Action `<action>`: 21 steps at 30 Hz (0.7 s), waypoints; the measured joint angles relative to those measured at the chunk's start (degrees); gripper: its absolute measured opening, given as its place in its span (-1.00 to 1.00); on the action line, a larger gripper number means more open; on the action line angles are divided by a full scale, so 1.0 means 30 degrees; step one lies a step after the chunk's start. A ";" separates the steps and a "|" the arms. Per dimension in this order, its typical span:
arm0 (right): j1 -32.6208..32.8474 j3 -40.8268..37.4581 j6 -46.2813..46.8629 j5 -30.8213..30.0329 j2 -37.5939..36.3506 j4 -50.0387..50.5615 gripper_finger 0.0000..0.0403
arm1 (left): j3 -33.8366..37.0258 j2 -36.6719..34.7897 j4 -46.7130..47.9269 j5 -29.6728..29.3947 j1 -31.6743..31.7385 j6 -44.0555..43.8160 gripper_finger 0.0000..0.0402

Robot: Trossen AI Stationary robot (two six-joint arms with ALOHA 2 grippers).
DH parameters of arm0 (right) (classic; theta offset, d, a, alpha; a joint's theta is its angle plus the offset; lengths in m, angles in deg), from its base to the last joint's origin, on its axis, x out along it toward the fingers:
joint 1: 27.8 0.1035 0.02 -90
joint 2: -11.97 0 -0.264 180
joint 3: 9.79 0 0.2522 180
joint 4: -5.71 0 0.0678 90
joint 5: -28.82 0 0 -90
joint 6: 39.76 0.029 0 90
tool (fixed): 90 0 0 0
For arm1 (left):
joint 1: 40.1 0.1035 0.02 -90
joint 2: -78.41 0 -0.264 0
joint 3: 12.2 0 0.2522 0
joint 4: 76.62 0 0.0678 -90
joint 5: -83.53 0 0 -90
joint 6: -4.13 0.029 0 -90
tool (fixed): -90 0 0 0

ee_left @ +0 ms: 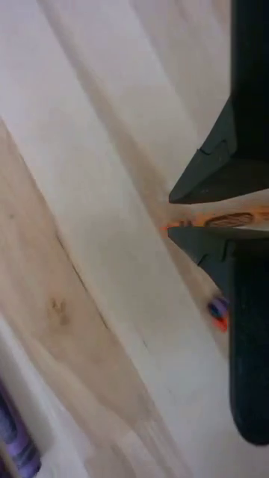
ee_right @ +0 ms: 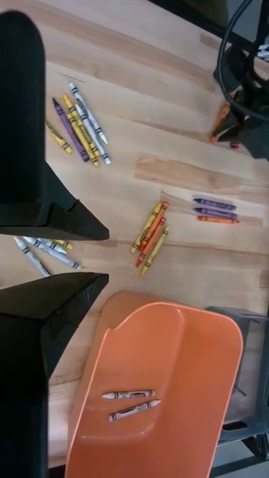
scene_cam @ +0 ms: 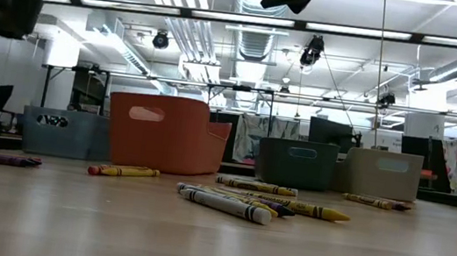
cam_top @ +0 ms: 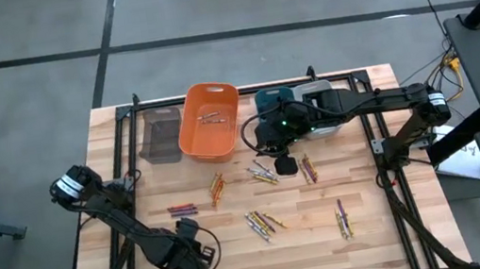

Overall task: Sort crayons
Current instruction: Put the orange crayon into the black bin

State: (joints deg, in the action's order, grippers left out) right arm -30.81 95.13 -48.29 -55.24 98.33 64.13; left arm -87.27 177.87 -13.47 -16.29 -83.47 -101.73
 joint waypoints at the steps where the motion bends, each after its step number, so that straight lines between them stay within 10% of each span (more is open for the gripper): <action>1: 0.0000 0.0000 0.0068 0.0003 0.0000 0.0000 -0.66 | -0.0204 0.0005 0.0372 0.0094 -0.0057 0.0061 -0.75; 21: 0.0007 0.0000 0.0487 0.0005 0.0000 -0.0182 -0.66 | -0.0344 0.1142 -0.0065 0.0346 -0.0541 -0.0694 -0.32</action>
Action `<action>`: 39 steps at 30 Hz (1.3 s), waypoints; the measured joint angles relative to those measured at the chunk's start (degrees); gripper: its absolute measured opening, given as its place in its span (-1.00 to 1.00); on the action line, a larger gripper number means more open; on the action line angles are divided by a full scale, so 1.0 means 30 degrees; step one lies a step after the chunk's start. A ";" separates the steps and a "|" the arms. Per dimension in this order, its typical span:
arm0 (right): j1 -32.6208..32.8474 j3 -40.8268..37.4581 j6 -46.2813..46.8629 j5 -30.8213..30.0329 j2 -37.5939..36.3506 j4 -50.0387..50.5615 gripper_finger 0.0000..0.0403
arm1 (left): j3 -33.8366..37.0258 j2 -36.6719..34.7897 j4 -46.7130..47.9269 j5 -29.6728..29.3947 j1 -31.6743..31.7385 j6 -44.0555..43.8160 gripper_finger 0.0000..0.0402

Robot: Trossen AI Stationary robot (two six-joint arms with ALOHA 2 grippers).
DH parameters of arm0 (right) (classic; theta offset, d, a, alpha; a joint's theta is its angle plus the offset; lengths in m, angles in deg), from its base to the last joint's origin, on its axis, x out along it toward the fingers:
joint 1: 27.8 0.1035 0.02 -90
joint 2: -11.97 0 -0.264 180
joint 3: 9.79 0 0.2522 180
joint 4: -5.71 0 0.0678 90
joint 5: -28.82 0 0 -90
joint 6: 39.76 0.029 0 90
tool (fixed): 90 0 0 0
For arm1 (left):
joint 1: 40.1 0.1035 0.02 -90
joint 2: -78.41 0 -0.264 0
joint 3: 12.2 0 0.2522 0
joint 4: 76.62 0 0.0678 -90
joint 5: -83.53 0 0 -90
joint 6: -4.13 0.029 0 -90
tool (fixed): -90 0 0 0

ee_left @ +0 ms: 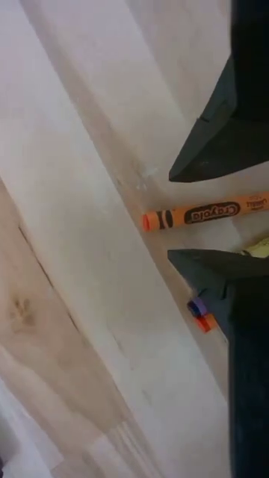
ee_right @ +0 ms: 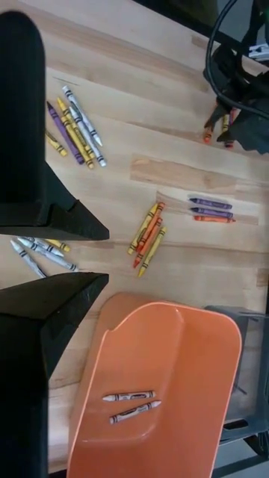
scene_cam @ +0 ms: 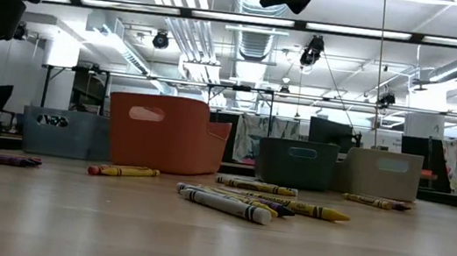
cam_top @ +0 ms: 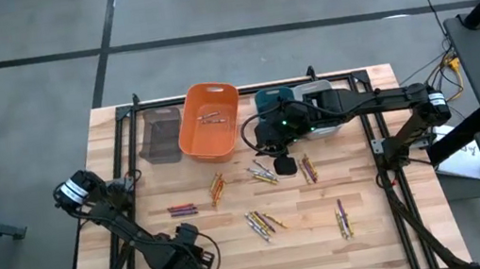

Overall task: Sort crayons
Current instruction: Put the orange crayon into the black bin

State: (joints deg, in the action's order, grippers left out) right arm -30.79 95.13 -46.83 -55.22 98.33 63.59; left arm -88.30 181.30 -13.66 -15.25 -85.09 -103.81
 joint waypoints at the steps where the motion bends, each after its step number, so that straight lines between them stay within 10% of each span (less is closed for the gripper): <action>1: 0.0000 0.0000 0.0000 0.0000 0.0000 0.0000 -0.66 | 0.0064 0.0019 -0.0063 -0.0066 0.0000 0.0000 -0.34; 21: 0.0000 0.0000 -0.0249 0.0000 0.0000 0.0044 -0.66 | 0.0127 0.0357 -0.0296 -0.0608 -0.0015 0.0264 -0.97; 39: 0.0137 -0.0331 0.0725 0.0007 -0.0015 0.4343 -0.66 | -0.3265 -0.4965 0.9742 -0.6783 0.0325 0.2717 -1.00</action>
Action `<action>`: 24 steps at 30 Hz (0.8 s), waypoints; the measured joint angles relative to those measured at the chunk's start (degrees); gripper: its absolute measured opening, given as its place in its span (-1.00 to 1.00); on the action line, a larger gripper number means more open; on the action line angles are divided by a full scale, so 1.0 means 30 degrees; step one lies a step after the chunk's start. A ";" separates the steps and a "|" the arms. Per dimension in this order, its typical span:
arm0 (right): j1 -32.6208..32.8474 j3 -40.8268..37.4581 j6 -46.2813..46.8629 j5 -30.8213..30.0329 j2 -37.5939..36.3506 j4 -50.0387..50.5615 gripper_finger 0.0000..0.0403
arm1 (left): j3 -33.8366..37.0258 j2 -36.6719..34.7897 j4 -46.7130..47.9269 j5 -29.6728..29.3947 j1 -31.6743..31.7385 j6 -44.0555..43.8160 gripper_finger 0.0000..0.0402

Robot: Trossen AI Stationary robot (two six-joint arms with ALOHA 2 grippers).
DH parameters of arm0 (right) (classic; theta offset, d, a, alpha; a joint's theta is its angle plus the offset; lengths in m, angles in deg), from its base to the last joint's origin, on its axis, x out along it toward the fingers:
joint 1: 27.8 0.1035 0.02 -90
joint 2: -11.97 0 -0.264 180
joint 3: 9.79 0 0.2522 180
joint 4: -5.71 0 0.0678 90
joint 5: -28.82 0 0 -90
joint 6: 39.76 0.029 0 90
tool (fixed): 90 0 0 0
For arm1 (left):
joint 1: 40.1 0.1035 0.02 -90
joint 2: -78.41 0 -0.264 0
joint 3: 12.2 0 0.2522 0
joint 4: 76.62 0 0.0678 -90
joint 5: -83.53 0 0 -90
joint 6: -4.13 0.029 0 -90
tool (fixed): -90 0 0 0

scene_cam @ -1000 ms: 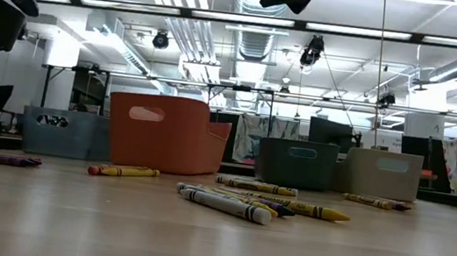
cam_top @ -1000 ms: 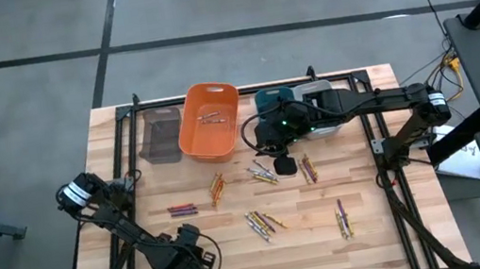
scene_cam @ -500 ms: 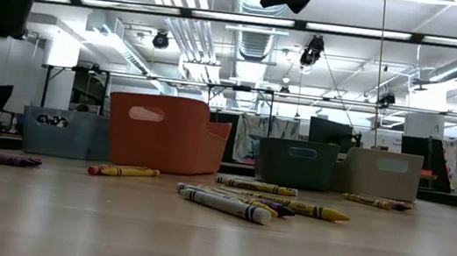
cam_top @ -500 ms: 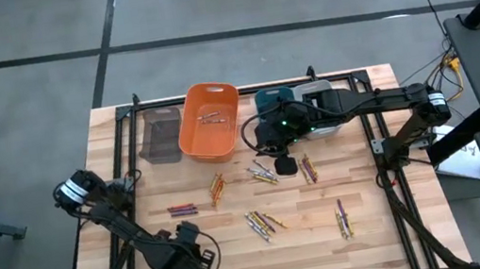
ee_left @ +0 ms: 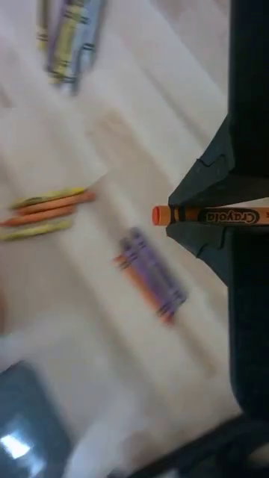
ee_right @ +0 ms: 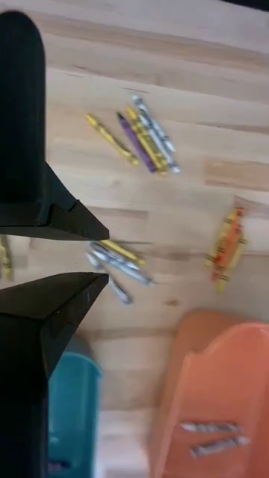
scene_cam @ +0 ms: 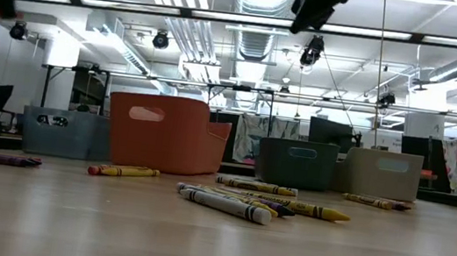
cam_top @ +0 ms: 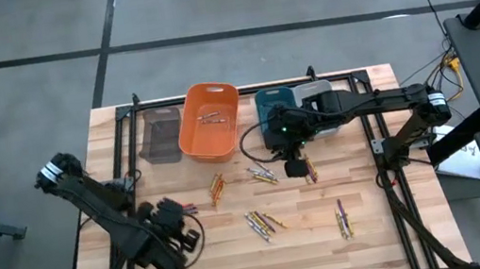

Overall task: Sort crayons
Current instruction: Put the orange crayon into the black bin

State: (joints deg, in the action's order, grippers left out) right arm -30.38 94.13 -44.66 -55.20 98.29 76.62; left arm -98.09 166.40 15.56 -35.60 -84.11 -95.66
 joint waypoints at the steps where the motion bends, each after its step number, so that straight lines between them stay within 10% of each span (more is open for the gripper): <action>1: 0.0076 -0.0170 0.0150 0.0000 -0.0015 0.0036 -0.66 | -0.0053 -0.0397 0.0555 -0.0428 0.0144 0.0231 -1.00; 10: 0.0184 -0.2453 0.0645 -0.0012 -0.0391 -0.0352 -0.66 | 0.0780 -0.4315 0.2050 -0.4612 0.3529 0.4861 -1.00; 24: 0.0002 -0.3290 -0.0806 -0.0036 -0.0423 -0.3302 -0.66 | 0.0851 -0.6362 -0.0769 -0.5847 1.7269 2.0418 -1.00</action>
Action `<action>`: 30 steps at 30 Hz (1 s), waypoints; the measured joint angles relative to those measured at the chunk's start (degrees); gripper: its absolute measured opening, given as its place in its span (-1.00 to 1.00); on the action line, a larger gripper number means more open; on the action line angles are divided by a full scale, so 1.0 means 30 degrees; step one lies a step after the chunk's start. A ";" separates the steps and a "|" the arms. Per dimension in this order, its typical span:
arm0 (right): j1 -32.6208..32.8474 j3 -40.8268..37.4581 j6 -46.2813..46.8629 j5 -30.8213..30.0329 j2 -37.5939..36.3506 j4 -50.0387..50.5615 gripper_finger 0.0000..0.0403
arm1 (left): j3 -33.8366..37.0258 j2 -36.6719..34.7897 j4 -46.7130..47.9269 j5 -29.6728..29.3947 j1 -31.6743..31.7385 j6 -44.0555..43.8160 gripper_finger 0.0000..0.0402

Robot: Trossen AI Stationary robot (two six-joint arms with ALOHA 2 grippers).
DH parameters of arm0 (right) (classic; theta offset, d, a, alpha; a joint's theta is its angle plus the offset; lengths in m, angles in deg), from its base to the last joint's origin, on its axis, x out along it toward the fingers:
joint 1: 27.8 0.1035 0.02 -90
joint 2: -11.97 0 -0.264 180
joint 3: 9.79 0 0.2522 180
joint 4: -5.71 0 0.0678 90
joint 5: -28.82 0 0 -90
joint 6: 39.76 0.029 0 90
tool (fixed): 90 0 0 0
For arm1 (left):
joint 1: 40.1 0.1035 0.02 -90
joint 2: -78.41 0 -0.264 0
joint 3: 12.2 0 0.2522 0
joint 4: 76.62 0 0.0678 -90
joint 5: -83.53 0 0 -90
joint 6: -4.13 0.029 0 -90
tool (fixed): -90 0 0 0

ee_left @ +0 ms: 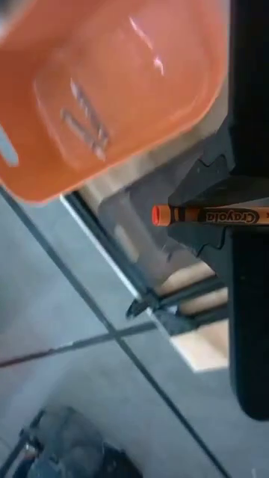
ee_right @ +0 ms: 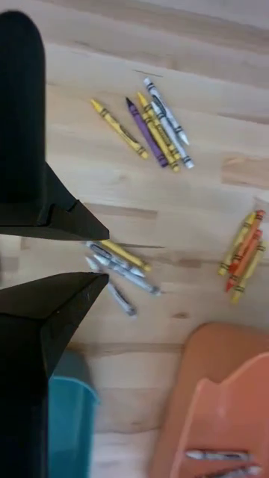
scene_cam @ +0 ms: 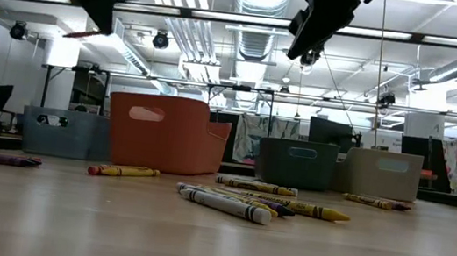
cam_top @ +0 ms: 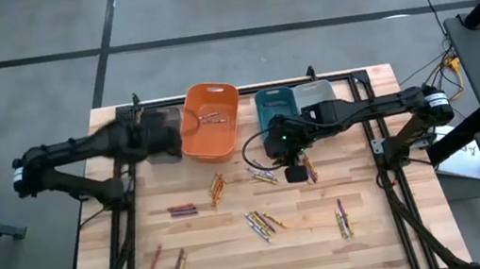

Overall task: Sort crayons
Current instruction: Put the orange crayon into the black bin

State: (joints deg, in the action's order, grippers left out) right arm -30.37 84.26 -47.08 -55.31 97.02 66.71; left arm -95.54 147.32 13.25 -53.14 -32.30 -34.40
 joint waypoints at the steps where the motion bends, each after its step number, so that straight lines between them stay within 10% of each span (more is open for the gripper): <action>1: -0.0073 0.0000 -0.0239 0.0015 0.0000 -0.0150 -0.66 | 0.0040 0.0000 -0.0934 0.0374 0.1001 0.1436 -1.00; 7: -0.1045 0.0000 -0.1386 0.0000 0.0000 -0.1039 -0.66 | 0.0839 0.0000 -0.6506 0.5231 0.6456 0.9099 -1.00; 17: -0.3769 -0.0552 -0.2189 0.0022 0.0044 -0.3458 -0.66 | 0.4852 0.0409 -1.1895 1.2542 1.3588 1.3623 -1.00; 30: -0.5122 -0.0576 -0.0545 0.0036 0.0044 -0.4237 -0.66 | 0.9098 0.1111 -1.6813 1.2373 1.4638 1.1931 -1.00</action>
State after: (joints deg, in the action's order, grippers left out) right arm -45.74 82.54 -48.71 -55.20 97.15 54.00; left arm -68.25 150.65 -37.18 -16.03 11.61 1.39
